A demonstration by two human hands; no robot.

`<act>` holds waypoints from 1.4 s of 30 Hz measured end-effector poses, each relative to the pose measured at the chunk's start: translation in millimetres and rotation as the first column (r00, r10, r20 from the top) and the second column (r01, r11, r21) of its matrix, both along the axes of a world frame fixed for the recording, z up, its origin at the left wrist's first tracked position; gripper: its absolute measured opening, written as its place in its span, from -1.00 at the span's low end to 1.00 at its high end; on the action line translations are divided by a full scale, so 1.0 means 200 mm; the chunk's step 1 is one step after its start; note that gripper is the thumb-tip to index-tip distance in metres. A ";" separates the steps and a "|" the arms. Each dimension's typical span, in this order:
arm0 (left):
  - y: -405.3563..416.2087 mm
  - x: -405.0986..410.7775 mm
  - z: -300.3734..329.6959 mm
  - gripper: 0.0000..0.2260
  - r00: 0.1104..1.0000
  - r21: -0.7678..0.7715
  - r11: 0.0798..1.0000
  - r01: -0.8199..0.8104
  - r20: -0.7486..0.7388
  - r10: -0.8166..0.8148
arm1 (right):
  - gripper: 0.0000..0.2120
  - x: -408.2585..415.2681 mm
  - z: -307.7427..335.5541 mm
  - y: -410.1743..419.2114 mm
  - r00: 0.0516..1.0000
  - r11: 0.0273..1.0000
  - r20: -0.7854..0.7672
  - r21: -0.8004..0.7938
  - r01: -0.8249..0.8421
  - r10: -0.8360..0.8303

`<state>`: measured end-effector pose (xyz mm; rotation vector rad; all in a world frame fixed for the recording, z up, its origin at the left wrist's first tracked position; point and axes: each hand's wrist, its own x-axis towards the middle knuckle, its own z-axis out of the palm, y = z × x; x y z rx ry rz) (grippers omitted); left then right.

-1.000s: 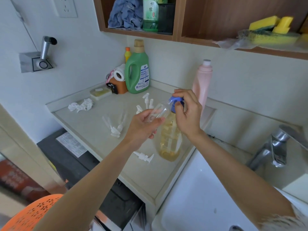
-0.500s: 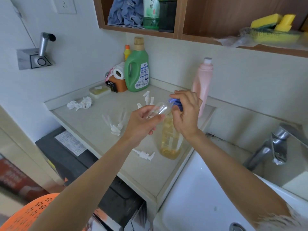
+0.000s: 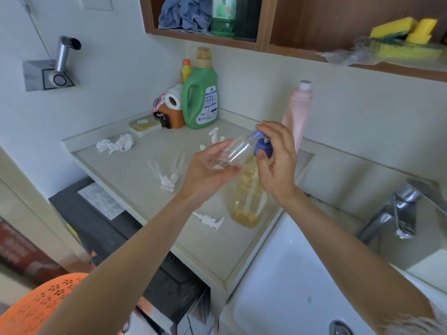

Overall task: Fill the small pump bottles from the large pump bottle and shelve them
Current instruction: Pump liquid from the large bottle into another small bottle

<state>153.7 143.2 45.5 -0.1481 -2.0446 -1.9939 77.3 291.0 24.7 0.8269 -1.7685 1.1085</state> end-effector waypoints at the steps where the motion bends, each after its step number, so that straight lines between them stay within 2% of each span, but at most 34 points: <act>1: 0.00 0.00 -0.01 -0.57 1.000 -0.003 1.000 -0.007 -0.005 0.007 | -0.70 0.00 -0.02 -0.01 1.000 1.000 -0.021 -0.006 0.013 -0.013; 8: -0.01 -0.01 -0.05 -0.59 1.000 -0.015 0.999 -0.029 0.001 0.029 | -0.66 -0.01 -0.05 -0.01 0.995 0.996 -0.036 0.009 0.092 -0.092; 15: -0.02 -0.04 -0.01 -0.67 0.999 -0.037 0.999 -0.034 0.007 0.035 | -0.60 0.01 0.10 0.04 0.998 0.997 0.055 0.076 -0.014 0.010; 25: 0.00 -0.04 -0.07 -0.76 0.997 -0.001 1.000 -0.024 0.078 0.024 | -0.67 -0.01 -0.05 -0.02 0.999 0.999 -0.038 -0.039 -0.014 0.012; 31: 0.00 -0.03 -0.06 -0.80 0.992 0.009 1.000 -0.023 0.123 0.022 | -0.62 0.02 -0.01 0.00 0.999 0.997 0.012 0.058 0.047 -0.048; 34: -0.01 -0.03 -0.02 -0.90 0.988 0.042 0.999 0.026 0.153 -0.032 | -0.69 0.02 0.08 0.05 0.999 0.997 0.037 0.075 -0.028 0.025; 36: -0.01 -0.03 0.00 -0.89 0.978 0.109 0.992 0.070 0.187 -0.089 | -0.72 0.02 0.11 0.07 0.996 0.995 0.062 0.069 -0.073 0.069; 39: 0.00 -0.04 0.02 -0.72 0.937 0.336 0.931 0.141 0.257 -0.235 | -0.67 0.01 0.08 0.07 0.994 0.994 0.071 0.056 -0.090 0.086; 42: 0.02 -0.04 0.01 -0.58 0.903 0.438 0.887 0.144 0.308 -0.299 | -0.62 -0.01 0.03 0.05 0.996 0.997 0.048 0.003 -0.082 0.082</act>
